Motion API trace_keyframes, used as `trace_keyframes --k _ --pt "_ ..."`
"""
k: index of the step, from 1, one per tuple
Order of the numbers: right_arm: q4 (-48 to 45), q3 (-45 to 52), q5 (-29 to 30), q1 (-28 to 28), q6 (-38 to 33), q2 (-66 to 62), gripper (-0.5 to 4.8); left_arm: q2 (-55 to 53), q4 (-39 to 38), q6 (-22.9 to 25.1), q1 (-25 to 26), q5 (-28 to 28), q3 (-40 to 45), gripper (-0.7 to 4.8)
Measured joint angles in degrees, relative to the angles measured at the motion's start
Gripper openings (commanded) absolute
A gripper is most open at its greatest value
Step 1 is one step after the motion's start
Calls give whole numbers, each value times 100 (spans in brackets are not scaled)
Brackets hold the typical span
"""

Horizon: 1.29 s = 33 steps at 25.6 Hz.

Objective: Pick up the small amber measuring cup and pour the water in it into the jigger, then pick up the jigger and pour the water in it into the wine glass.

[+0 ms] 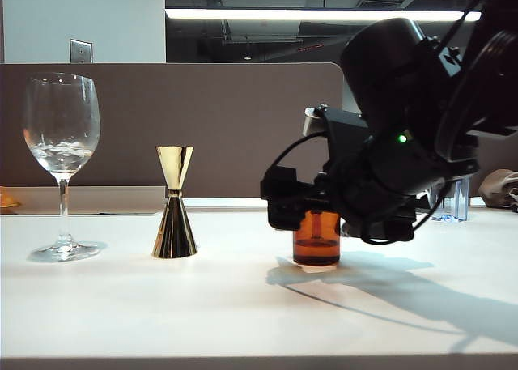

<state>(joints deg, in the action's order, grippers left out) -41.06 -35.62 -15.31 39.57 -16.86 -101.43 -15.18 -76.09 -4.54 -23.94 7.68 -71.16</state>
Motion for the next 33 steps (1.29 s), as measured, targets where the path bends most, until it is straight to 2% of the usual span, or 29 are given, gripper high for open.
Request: trace_keyframes --k 17,18,19,20,24,27,31,33 --pt "-46 -94 -125 -199 -31 -256 479 2 -2 0 0 0 0 -2" --pt "-46 -94 -120 -238 -70 -286 436 2 -2 0 0 0 0 -2" --pt "-48 -94 -131 -249 -87 -299 362 2 0 0 0 0 0 -2" --pt "-50 -94 -127 -271 -109 -306 328 2 0 0 0 0 0 -2" --pt "-55 -96 -140 -308 -111 -308 324 0 -2 0 0 0 0 -2" --pt "-55 -96 -140 -330 -114 -308 255 0 -2 0 0 0 0 -2" --pt "-116 -101 -144 -341 -105 -306 236 0 0 0 0 0 -2 -2" --pt "-118 -98 -146 -341 -105 -304 160 0 0 0 0 0 0 -2"
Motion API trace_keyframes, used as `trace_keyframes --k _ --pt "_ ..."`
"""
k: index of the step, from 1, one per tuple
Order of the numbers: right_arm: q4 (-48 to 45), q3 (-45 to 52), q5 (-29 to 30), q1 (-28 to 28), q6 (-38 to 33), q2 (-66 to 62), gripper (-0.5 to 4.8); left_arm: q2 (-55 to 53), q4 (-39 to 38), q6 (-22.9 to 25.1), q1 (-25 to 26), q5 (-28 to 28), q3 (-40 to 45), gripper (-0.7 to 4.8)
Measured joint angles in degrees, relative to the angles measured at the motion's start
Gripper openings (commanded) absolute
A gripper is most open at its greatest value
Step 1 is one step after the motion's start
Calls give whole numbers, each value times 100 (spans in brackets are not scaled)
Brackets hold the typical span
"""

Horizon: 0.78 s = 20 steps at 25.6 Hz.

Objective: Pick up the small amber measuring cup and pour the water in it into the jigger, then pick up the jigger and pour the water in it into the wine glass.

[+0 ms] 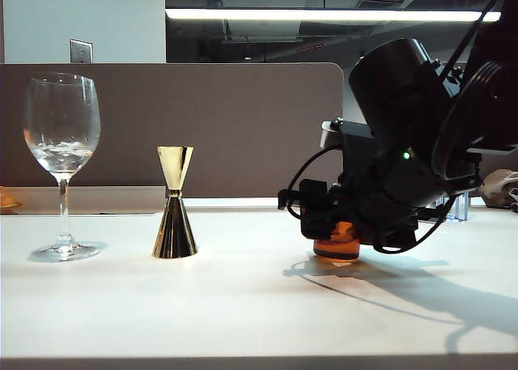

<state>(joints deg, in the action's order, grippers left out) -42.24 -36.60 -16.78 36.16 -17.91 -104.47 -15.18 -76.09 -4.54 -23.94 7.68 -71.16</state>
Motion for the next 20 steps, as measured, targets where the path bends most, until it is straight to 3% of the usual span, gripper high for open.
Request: trace_keyframes --k 2,7,9,20 --pt "-11 0 -2 0 0 0 115 0 0 -2 0 0 0 -2" --pt "-9 0 0 0 0 0 100 0 -2 0 0 0 0 -2" --pt "96 0 2 0 0 50 53 0 0 -2 0 0 0 -2" --pt "1034 35 15 2 396 914 41 0 -2 0 0 0 0 -2"
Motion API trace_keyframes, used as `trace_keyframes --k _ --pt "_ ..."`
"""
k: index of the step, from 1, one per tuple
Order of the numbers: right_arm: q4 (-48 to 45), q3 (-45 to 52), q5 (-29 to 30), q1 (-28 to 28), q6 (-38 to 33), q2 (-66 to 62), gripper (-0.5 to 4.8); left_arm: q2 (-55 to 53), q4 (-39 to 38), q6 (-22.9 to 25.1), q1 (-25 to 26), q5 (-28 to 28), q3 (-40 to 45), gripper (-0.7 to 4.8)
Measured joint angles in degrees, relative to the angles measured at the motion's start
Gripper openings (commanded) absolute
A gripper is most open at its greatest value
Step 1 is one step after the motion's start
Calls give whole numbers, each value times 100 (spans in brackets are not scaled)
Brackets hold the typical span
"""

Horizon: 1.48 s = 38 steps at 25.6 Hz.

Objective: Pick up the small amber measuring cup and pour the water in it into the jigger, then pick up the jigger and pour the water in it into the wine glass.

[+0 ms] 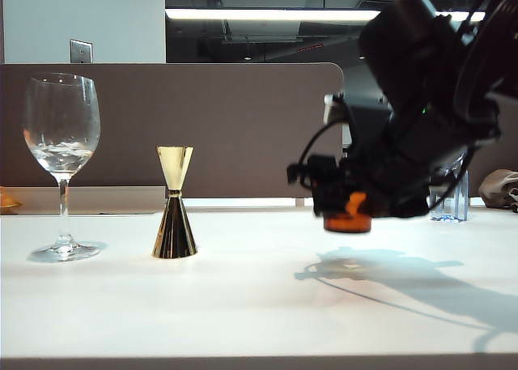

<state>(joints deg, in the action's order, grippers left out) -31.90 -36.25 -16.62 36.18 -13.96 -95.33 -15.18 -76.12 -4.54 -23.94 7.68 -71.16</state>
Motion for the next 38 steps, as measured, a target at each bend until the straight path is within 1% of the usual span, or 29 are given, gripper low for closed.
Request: trace_keyframes --k 5,12,13,15,20,22,28,30,35,37,38 --pt "409 -2 11 0 223 651 39 0 2 0 0 2 0 -2" --pt "839 -50 15 2 358 970 39 0 0 0 0 0 0 -2" --pt "1259 -284 17 2 446 964 39 0 0 -2 0 0 0 -2" --pt "1733 -737 20 2 479 957 39 0 2 0 0 0 0 -2" --pt "1897 -1412 22 9 610 918 39 0 0 0 0 0 0 -2" --pt "2118 -1812 105 11 660 892 39 0 2 0 0 0 0 -2" --pt "2743 -3027 258 109 693 374 39 2 0 0 0 0 -2 -2" --pt "2846 -3340 275 149 855 138 39 0 0 0 0 2 0 -2" --pt "3139 -3818 315 385 1019 -286 39 2 2 0 0 0 0 -2" --pt "3139 -3934 330 507 1215 -422 39 2 0 0 0 0 0 -2" --pt "3176 -4004 310 595 1434 -505 39 2 0 0 0 0 0 -2"
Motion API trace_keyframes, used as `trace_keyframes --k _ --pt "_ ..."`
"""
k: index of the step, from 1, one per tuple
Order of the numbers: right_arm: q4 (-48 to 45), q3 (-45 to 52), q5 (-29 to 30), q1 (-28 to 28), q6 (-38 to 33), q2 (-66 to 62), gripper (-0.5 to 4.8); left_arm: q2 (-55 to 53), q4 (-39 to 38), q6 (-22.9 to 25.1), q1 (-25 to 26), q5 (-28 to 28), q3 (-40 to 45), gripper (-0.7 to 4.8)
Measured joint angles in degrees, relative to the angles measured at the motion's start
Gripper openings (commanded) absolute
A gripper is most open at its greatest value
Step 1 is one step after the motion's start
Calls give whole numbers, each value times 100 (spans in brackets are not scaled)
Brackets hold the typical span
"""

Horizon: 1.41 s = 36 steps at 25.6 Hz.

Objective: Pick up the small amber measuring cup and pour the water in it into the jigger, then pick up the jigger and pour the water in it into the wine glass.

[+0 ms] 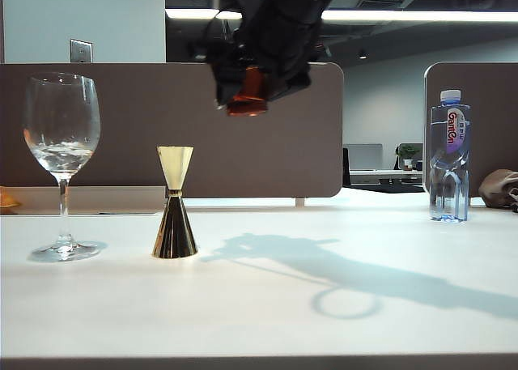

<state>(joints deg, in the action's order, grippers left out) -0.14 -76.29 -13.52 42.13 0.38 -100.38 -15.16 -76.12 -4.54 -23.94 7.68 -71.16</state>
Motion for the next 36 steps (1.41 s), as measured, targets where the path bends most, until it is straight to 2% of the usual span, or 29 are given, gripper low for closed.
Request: trace_keyframes --k 3,13,18,36 --pt "2 2 0 48 236 -101 39 -2 0 0 0 0 0 -2" --pt "-208 4 59 42 319 -160 39 0 0 0 0 0 0 -2" --pt "-190 4 66 50 656 -162 40 0 0 0 0 0 0 -2" --pt "-334 7 184 46 846 -162 39 0 0 0 0 0 0 -2"
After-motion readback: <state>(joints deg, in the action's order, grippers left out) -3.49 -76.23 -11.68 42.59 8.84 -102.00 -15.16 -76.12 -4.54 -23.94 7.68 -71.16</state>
